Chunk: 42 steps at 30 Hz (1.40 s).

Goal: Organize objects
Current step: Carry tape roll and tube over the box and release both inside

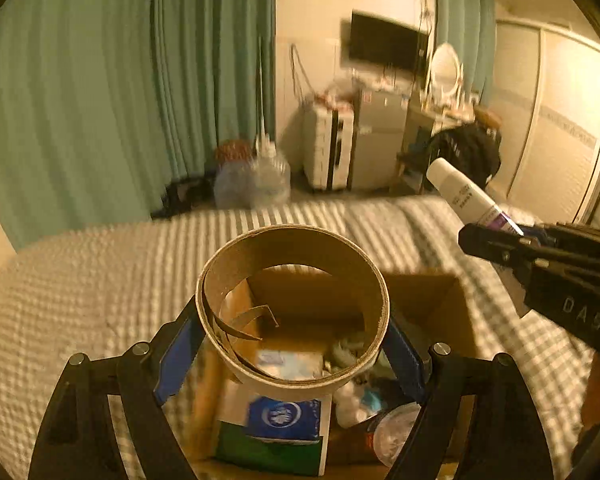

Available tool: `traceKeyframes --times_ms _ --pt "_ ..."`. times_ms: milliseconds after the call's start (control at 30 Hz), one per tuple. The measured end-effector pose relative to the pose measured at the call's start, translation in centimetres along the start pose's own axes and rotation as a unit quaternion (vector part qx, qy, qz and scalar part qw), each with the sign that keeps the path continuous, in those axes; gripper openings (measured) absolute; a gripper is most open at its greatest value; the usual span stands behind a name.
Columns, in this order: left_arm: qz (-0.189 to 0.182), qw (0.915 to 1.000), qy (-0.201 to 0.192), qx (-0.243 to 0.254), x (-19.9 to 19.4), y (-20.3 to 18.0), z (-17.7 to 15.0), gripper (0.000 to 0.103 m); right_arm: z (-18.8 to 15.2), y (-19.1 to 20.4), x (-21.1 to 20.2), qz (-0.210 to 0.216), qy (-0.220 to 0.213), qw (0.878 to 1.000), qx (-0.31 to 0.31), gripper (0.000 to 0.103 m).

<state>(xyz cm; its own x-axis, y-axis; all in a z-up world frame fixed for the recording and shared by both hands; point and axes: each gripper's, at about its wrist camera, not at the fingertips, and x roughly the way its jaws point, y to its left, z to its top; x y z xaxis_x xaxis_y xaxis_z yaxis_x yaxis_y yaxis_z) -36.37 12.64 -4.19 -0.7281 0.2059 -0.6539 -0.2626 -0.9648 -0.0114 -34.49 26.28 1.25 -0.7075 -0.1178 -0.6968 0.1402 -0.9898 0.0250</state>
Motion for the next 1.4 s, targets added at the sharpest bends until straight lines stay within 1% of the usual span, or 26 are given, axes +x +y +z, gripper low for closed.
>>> traceKeyframes --times_ms 33,67,133,233,433,567,600,633,667,700,733,800,833,900,1033,1100,1133,1233,1333,1400 --pt "0.001 1.0 0.008 0.001 1.0 -0.2 -0.6 0.085 -0.4 -0.4 1.4 0.002 0.018 1.0 0.0 0.016" --pt "0.003 0.9999 0.015 0.002 1.9 -0.4 -1.1 0.085 -0.7 -0.7 2.1 0.004 0.026 1.0 0.0 0.016" --pt "0.001 0.9997 0.026 0.006 3.2 -0.7 -1.9 0.085 -1.1 -1.0 3.3 0.009 0.038 0.999 -0.002 0.016" --pt "0.004 0.9994 0.029 0.015 4.3 -1.5 -2.2 0.085 -1.5 -1.2 4.6 0.014 0.05 0.999 -0.004 0.016" --pt "0.002 0.9989 0.041 0.022 5.0 -2.1 -4.0 0.085 -2.3 -0.6 4.8 0.024 0.059 0.998 0.003 0.017" --pt "-0.001 0.9988 0.045 0.018 4.7 -2.0 -4.2 0.086 -2.4 -0.4 4.3 0.033 0.056 0.998 0.007 0.017" --pt "-0.003 0.9988 0.046 0.016 4.6 -1.9 -4.3 0.086 -2.4 -0.4 4.3 0.033 0.057 0.998 0.007 0.019" --pt "-0.005 0.9989 0.046 0.014 4.6 -1.9 -4.1 0.087 -2.3 -0.4 4.2 0.036 0.058 0.998 0.006 0.023" --pt "-0.006 0.9989 0.045 0.011 4.6 -1.7 -4.2 0.088 -2.4 -0.3 4.0 0.038 0.057 0.998 0.005 0.035" --pt "-0.006 0.999 0.044 0.008 4.4 -1.4 -4.1 0.092 -2.4 -0.3 3.8 0.031 0.051 0.998 0.005 0.048" --pt "-0.003 0.999 0.043 0.007 4.2 -1.4 -4.0 0.097 -2.3 -0.3 3.4 0.024 0.044 0.999 0.007 0.053" --pt "0.005 0.9994 0.035 0.006 3.7 -1.3 -3.7 0.103 -2.2 -0.5 3.0 0.026 0.038 0.999 0.012 0.055" --pt "0.01 0.9995 0.029 0.007 3.3 -1.4 -3.5 0.103 -2.0 -0.7 2.7 0.029 0.035 0.999 0.016 0.055" --pt "0.014 0.9995 0.026 0.011 2.7 -1.6 -3.2 0.103 -1.9 -0.9 2.0 0.028 0.027 0.999 0.021 0.064" --pt "0.028 0.9991 0.008 0.029 0.7 -2.2 -2.5 0.103 -1.5 -1.2 -0.4 0.019 -0.003 0.999 0.032 0.076" --pt "0.031 0.9988 -0.008 0.036 -1.0 -2.6 -2.0 0.103 -1.4 -1.4 -2.2 0.004 -0.031 0.999 0.044 0.089" --pt "0.032 0.9987 -0.013 0.038 -1.7 -2.8 -1.8 0.103 -1.3 -1.6 -3.6 -0.005 -0.051 0.997 0.05 0.09" --pt "0.035 0.9979 -0.034 0.042 -4.5 -3.1 -1.0 0.103 -0.8 -1.6 -6.6 -0.017 -0.083 0.995 0.056 0.094" --pt "0.037 0.9963 -0.061 0.049 -7.8 -3.3 -0.3 0.103 -0.6 -1.5 -10.7 -0.034 -0.125 0.99 0.061 0.103" --pt "0.04 0.9942 -0.083 0.055 -10.3 -3.2 0.1 0.103 -0.5 -1.2 -12.6 -0.033 -0.14 0.988 0.06 0.103"
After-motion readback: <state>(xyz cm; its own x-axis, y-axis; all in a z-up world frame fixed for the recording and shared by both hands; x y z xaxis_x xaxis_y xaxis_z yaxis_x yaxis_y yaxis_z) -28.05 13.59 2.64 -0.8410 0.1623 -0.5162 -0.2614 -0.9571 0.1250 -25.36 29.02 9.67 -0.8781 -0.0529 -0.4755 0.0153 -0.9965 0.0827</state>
